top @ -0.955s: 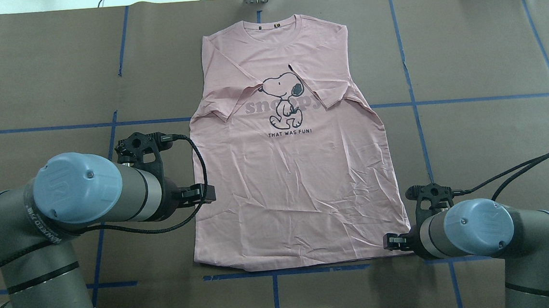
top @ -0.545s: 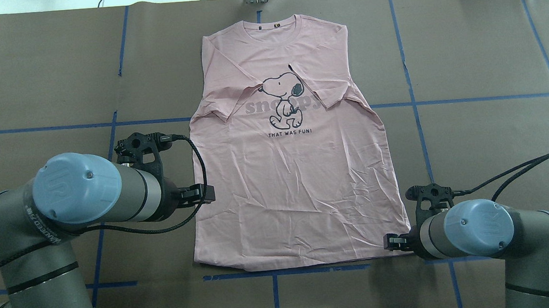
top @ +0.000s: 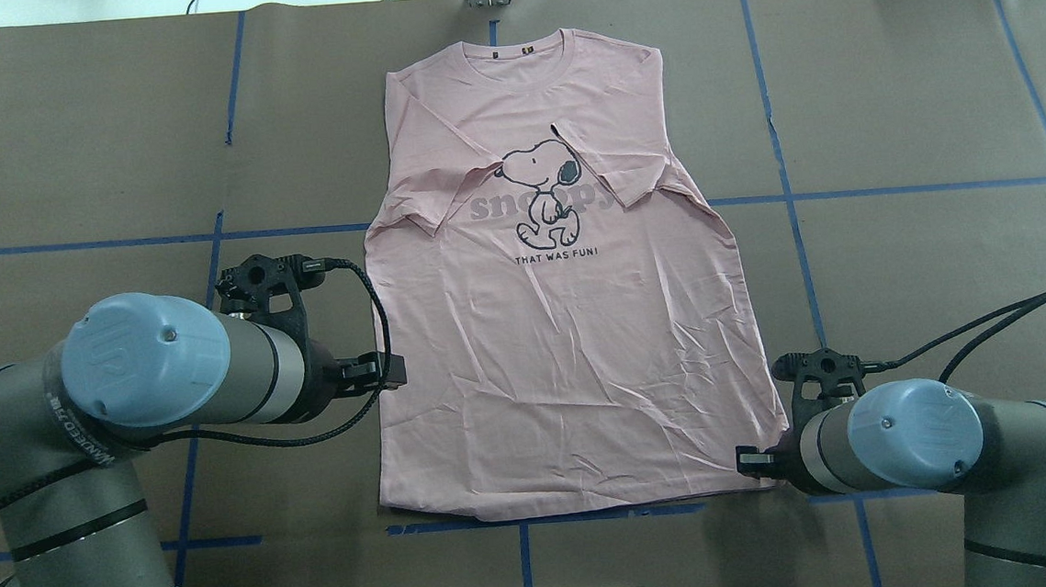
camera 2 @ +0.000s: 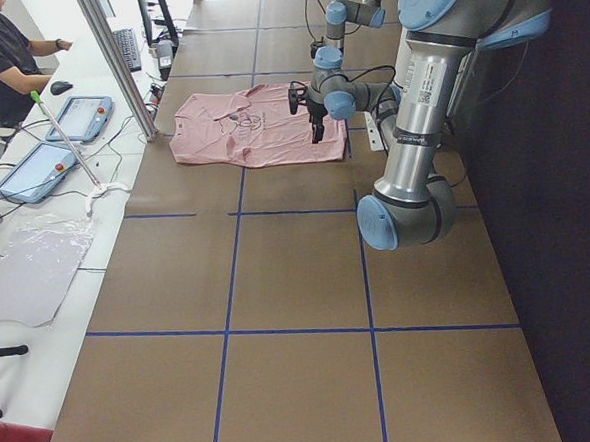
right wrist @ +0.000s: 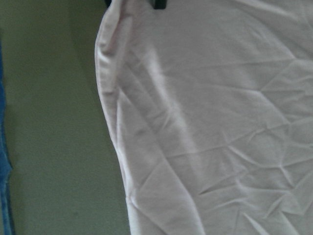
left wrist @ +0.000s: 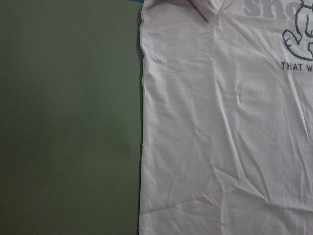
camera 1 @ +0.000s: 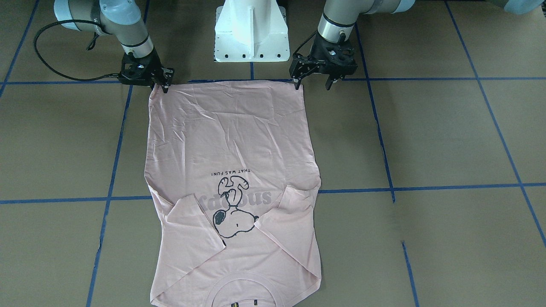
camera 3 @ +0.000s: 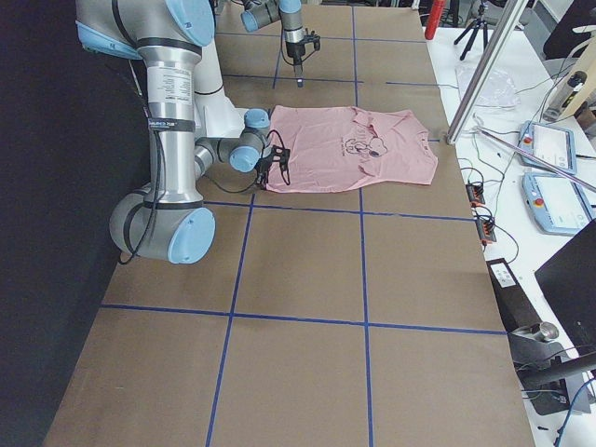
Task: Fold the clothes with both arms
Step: 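Lower both grippers to the hem corners nearest the robot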
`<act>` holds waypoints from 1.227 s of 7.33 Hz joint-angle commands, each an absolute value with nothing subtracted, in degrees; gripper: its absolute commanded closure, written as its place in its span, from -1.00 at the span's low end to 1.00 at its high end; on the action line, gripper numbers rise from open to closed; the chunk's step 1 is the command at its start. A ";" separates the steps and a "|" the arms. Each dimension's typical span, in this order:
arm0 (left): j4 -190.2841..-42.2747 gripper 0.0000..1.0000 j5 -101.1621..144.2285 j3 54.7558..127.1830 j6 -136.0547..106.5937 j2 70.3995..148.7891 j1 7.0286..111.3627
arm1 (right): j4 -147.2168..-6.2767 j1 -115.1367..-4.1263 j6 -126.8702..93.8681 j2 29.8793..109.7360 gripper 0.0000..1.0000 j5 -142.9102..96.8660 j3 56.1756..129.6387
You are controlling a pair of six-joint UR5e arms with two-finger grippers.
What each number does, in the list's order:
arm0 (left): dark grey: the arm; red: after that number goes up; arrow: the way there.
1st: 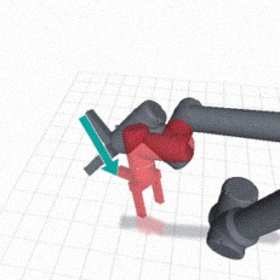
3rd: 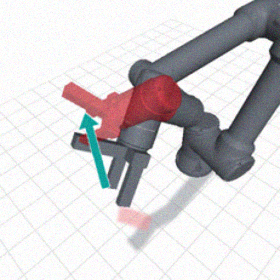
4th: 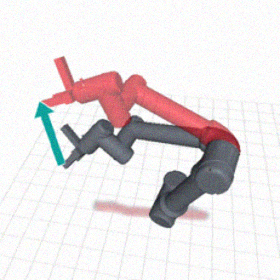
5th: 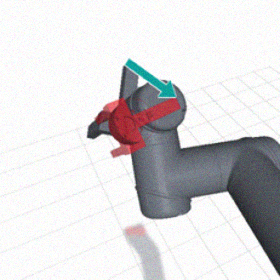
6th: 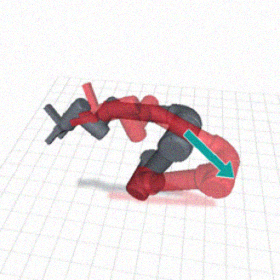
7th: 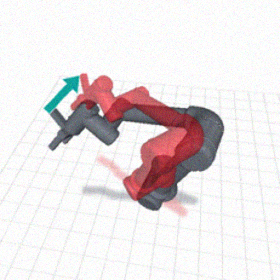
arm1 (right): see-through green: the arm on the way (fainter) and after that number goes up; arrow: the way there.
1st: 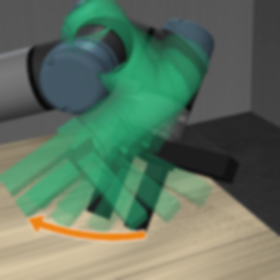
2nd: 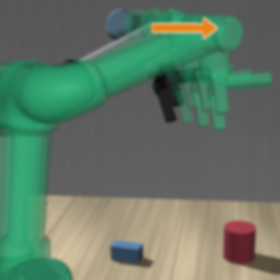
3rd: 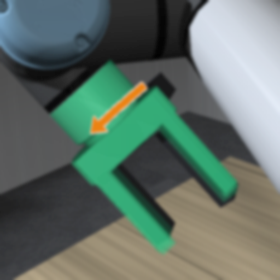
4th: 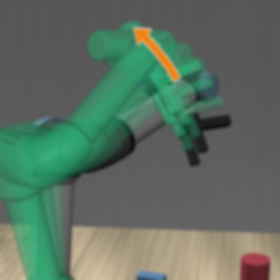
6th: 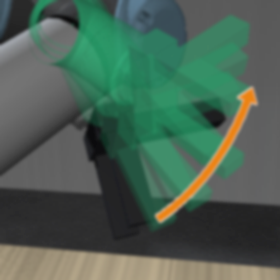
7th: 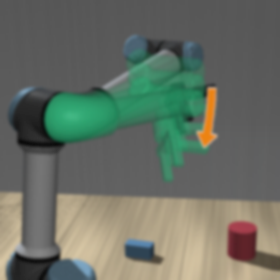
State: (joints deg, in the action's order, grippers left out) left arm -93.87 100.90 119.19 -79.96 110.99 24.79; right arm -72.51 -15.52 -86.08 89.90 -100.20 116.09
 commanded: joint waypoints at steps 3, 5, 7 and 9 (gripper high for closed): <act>-93.87 -1.00 100.90 119.09 -79.89 111.01 24.79 | -72.51 -15.56 -86.04 89.56 0.87 -100.20 116.80; -93.87 -1.00 100.81 119.00 -80.42 111.27 24.61 | -72.42 -15.56 -86.13 88.86 1.00 -100.02 116.81; -93.87 -1.00 100.72 118.13 -85.66 111.53 18.94 | -72.42 -15.73 -86.13 88.94 1.00 -99.84 118.29; -93.69 -1.00 100.55 116.99 -92.87 111.53 14.78 | -72.42 -16.78 -86.05 88.86 1.00 -99.93 119.44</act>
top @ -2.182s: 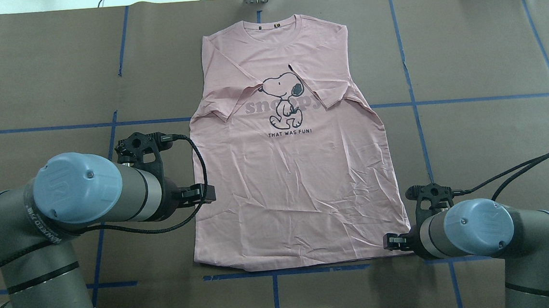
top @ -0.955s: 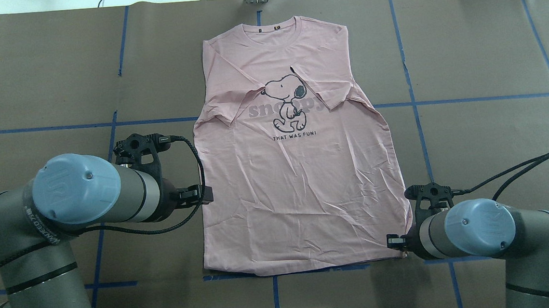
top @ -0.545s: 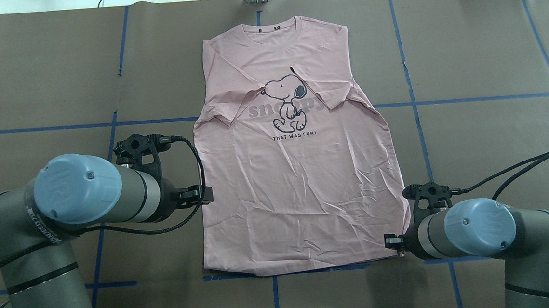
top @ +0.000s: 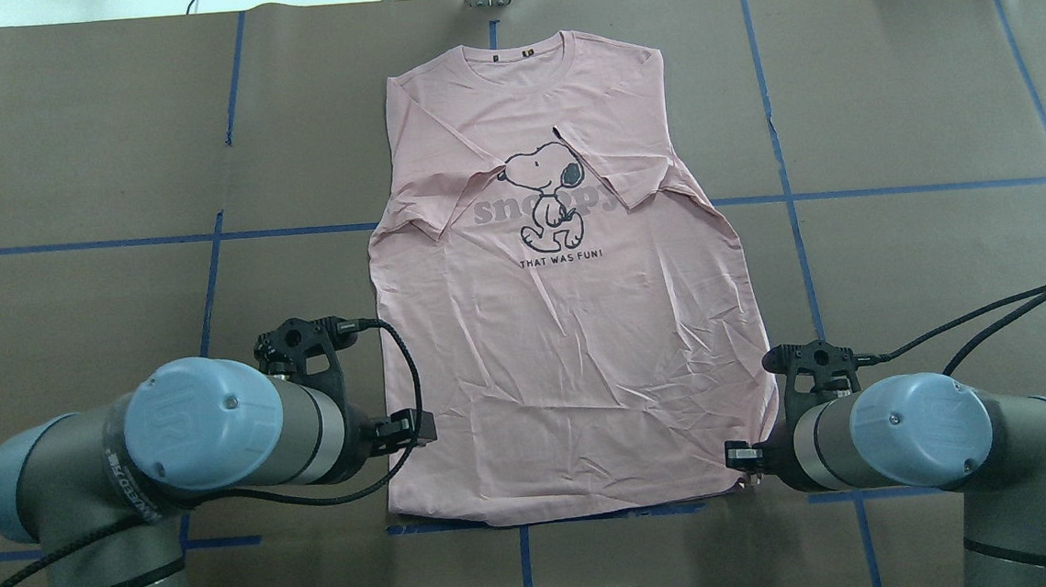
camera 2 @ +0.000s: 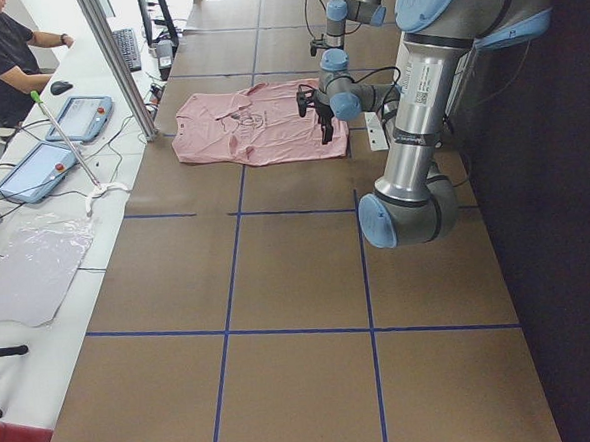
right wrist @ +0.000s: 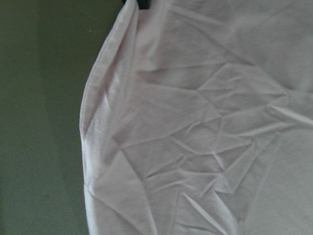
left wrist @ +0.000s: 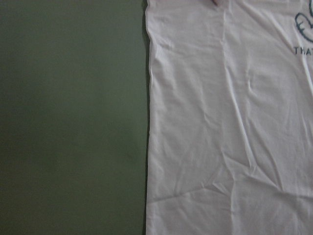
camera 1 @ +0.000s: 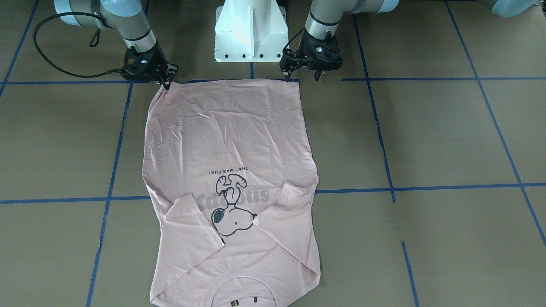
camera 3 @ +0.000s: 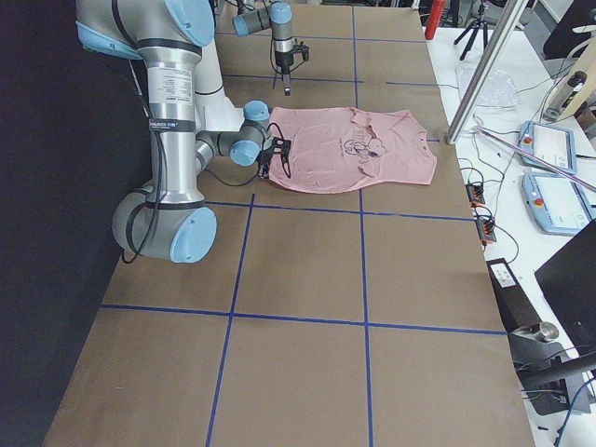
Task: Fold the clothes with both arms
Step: 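Grasp the hem corners with both grippers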
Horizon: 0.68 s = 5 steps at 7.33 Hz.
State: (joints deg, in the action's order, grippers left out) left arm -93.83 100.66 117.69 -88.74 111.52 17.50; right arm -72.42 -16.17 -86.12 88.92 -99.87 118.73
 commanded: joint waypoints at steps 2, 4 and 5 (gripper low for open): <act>-93.08 -0.99 98.54 110.87 -94.74 113.71 13.89 | -72.42 -17.22 -86.13 88.77 1.00 -99.93 120.32; -93.16 -0.93 97.65 107.50 -96.32 115.84 13.28 | -72.42 -17.23 -86.13 88.33 1.00 -99.84 120.76; -93.16 -0.90 97.65 107.40 -96.33 115.84 13.18 | -72.33 -17.23 -86.13 88.33 1.00 -99.84 120.85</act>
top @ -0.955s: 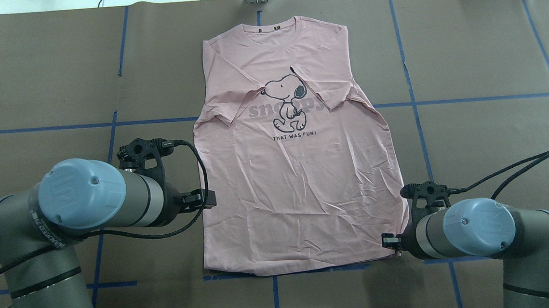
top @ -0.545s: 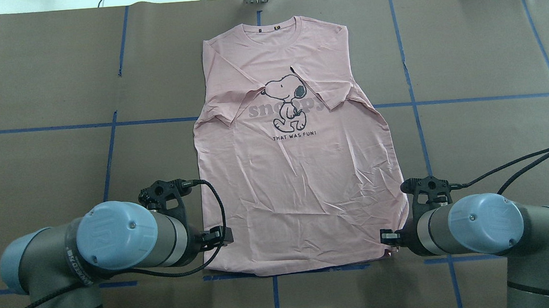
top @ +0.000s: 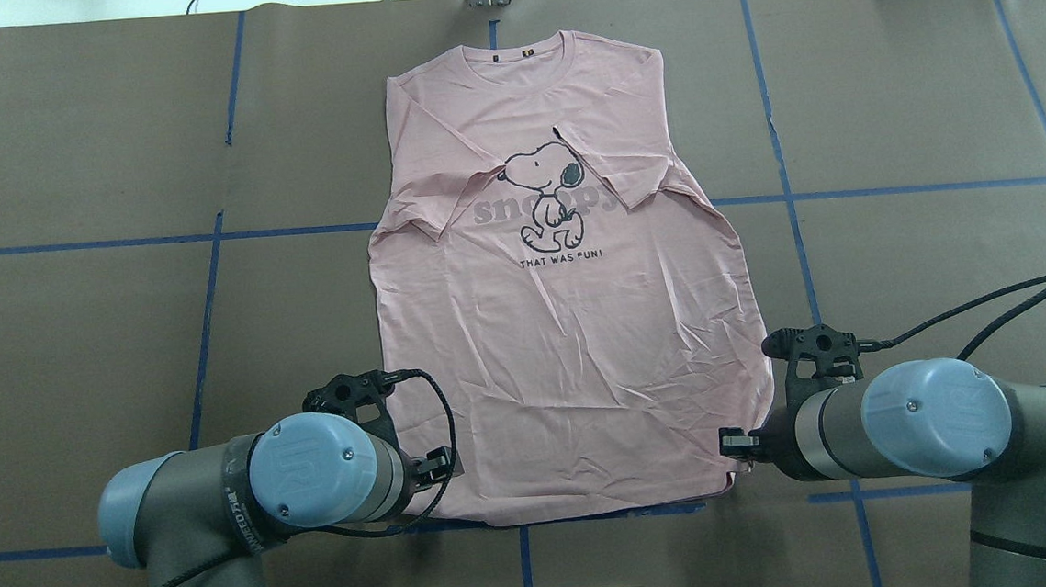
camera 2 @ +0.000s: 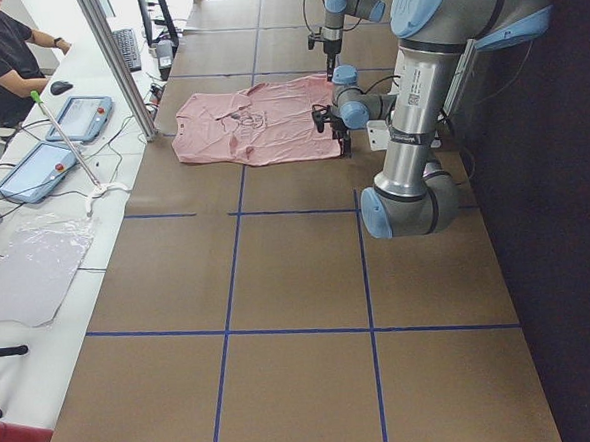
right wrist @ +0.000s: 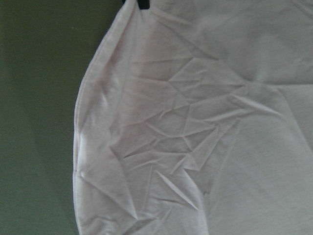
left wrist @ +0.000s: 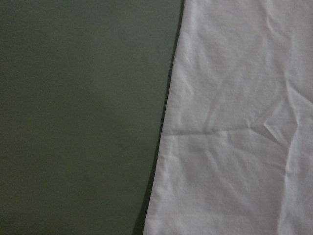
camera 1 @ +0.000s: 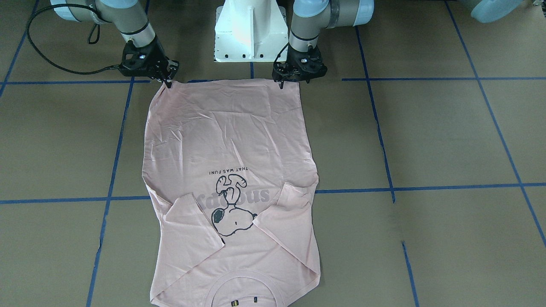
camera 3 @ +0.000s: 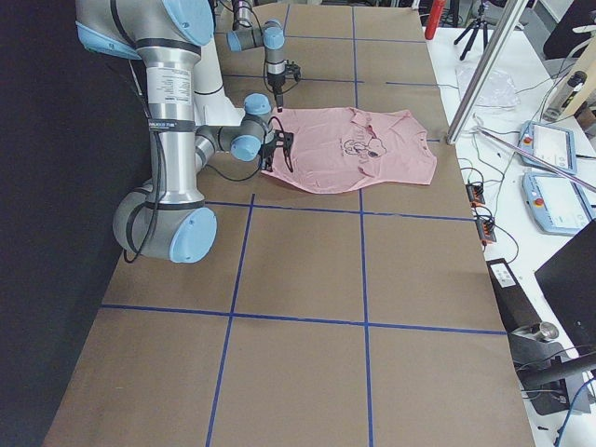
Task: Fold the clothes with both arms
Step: 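Grasp the hem corners with both grippers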
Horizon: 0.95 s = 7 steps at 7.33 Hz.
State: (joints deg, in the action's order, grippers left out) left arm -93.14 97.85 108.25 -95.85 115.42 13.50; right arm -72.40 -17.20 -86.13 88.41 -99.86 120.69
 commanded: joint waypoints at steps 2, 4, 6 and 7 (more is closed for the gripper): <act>-93.08 -0.85 97.65 107.66 -96.59 115.66 13.01 | -72.42 -17.40 -86.13 87.54 1.00 -99.76 120.85; -93.08 -0.80 97.56 107.49 -96.77 115.58 12.05 | -72.42 -17.40 -86.13 87.54 1.00 -99.76 120.85; -93.08 -0.31 97.65 107.58 -96.77 115.66 11.78 | -72.42 -17.40 -86.13 87.54 1.00 -99.76 120.94; -93.08 0.09 97.65 107.58 -96.77 115.66 11.78 | -72.42 -17.40 -86.13 87.54 1.00 -99.84 120.94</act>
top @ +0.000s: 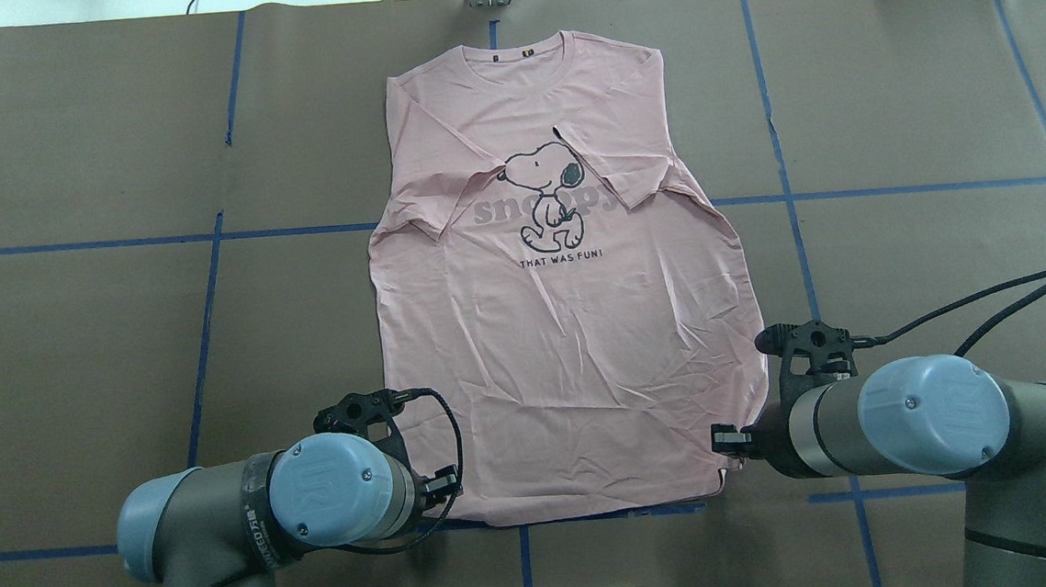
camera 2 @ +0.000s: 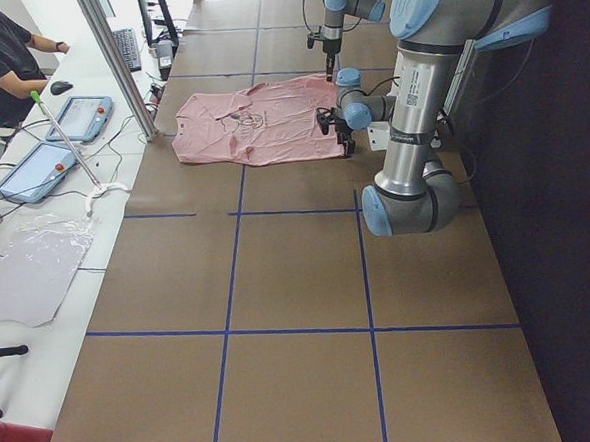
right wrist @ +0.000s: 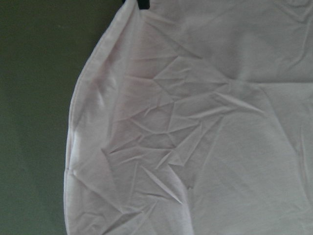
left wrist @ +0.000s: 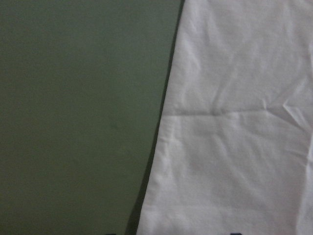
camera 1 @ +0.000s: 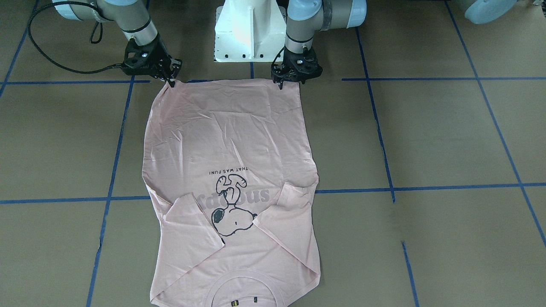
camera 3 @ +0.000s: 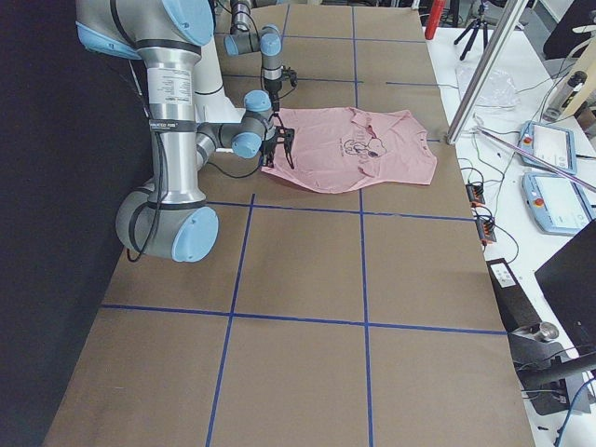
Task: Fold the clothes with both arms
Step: 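Grasp the hem corners with both grippers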
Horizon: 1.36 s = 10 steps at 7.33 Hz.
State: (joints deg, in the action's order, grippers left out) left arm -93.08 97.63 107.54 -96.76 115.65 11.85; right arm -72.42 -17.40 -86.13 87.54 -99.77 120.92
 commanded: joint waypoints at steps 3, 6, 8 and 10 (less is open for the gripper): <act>-92.99 1.00 97.65 108.45 -96.68 115.40 11.78 | -72.42 -17.40 -86.05 87.54 1.00 -99.84 120.94; -92.73 1.00 97.73 113.36 -96.33 113.92 12.48 | -72.42 -17.40 -86.04 87.45 1.00 -100.54 122.07; -88.53 1.00 97.73 118.80 -94.24 111.54 12.57 | -72.42 -17.32 -86.04 87.54 1.00 -101.60 124.18; -82.99 1.00 97.73 122.41 -93.69 111.36 11.96 | -72.42 -17.23 -86.83 87.80 1.00 -106.06 127.68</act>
